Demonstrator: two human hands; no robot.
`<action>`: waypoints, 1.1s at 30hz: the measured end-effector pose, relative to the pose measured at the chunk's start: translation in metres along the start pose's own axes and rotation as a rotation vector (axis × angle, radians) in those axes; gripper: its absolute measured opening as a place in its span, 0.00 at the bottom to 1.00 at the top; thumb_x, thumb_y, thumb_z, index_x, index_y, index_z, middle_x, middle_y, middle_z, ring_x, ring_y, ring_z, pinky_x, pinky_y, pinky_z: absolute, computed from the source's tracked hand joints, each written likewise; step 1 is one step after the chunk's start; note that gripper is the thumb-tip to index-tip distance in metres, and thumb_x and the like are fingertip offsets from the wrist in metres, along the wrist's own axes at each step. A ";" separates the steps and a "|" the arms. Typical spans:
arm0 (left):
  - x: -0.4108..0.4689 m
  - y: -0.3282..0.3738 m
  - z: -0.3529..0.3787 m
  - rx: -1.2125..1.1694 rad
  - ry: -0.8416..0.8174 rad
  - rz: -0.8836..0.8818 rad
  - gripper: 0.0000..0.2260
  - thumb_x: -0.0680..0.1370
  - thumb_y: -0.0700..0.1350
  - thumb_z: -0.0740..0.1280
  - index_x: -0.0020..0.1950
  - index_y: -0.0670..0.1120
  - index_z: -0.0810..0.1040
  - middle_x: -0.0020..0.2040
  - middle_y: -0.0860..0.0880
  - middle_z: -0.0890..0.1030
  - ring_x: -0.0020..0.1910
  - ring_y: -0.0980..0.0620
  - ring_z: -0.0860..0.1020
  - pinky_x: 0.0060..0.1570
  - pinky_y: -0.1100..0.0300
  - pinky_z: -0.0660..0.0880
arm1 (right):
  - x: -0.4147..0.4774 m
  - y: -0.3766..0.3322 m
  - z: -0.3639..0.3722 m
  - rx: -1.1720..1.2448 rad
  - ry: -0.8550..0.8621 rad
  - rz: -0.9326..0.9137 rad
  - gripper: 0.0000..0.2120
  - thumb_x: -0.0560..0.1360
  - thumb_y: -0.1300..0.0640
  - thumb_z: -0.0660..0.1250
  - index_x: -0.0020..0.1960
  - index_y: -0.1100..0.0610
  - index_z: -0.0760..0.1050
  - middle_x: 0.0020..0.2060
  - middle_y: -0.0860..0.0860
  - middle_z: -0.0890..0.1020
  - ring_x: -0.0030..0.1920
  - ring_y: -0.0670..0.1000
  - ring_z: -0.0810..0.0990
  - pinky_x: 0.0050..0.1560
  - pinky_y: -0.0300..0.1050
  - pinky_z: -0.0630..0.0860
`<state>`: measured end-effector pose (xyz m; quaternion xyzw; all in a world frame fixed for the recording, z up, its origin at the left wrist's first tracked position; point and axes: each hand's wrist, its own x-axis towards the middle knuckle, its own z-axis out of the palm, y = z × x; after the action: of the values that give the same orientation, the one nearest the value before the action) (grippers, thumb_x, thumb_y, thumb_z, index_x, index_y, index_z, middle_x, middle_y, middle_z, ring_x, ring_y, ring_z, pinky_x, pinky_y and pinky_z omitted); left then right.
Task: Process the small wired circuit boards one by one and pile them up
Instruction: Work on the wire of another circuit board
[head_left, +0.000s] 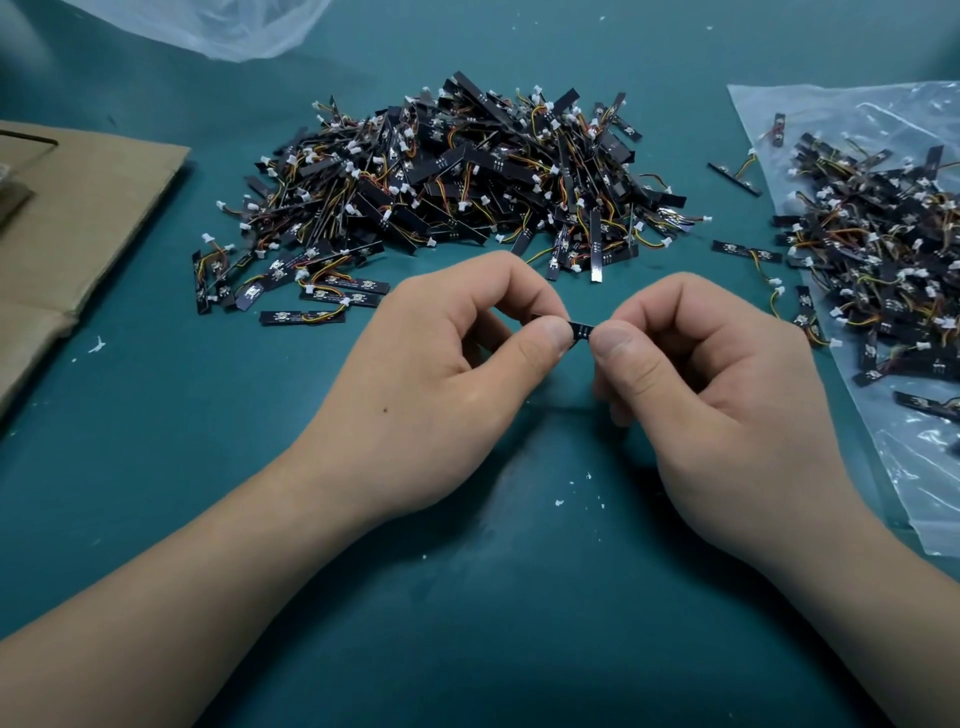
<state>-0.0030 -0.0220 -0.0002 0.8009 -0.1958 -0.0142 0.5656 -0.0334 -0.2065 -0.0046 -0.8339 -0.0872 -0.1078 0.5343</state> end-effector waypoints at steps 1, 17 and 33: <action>0.000 0.000 0.000 0.000 0.003 0.001 0.04 0.79 0.48 0.68 0.45 0.50 0.79 0.35 0.49 0.80 0.32 0.46 0.76 0.32 0.57 0.72 | 0.000 0.000 0.000 0.004 0.002 0.002 0.08 0.79 0.49 0.67 0.43 0.49 0.76 0.34 0.48 0.82 0.32 0.52 0.78 0.35 0.48 0.76; 0.005 0.000 -0.003 -0.021 0.029 -0.024 0.04 0.78 0.47 0.68 0.44 0.48 0.80 0.36 0.47 0.81 0.35 0.43 0.79 0.36 0.50 0.75 | 0.014 0.000 0.003 0.001 -0.008 0.060 0.08 0.80 0.52 0.68 0.42 0.49 0.76 0.34 0.47 0.83 0.32 0.47 0.78 0.36 0.39 0.74; 0.004 -0.001 -0.003 -0.026 0.004 -0.022 0.04 0.78 0.47 0.68 0.44 0.49 0.80 0.38 0.46 0.82 0.38 0.41 0.80 0.40 0.45 0.77 | 0.007 -0.003 0.001 -0.030 -0.028 0.056 0.08 0.81 0.51 0.66 0.43 0.49 0.75 0.36 0.47 0.84 0.34 0.54 0.79 0.38 0.54 0.77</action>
<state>0.0020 -0.0203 0.0010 0.7956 -0.1857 -0.0211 0.5763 -0.0270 -0.2039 -0.0006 -0.8454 -0.0697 -0.0824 0.5231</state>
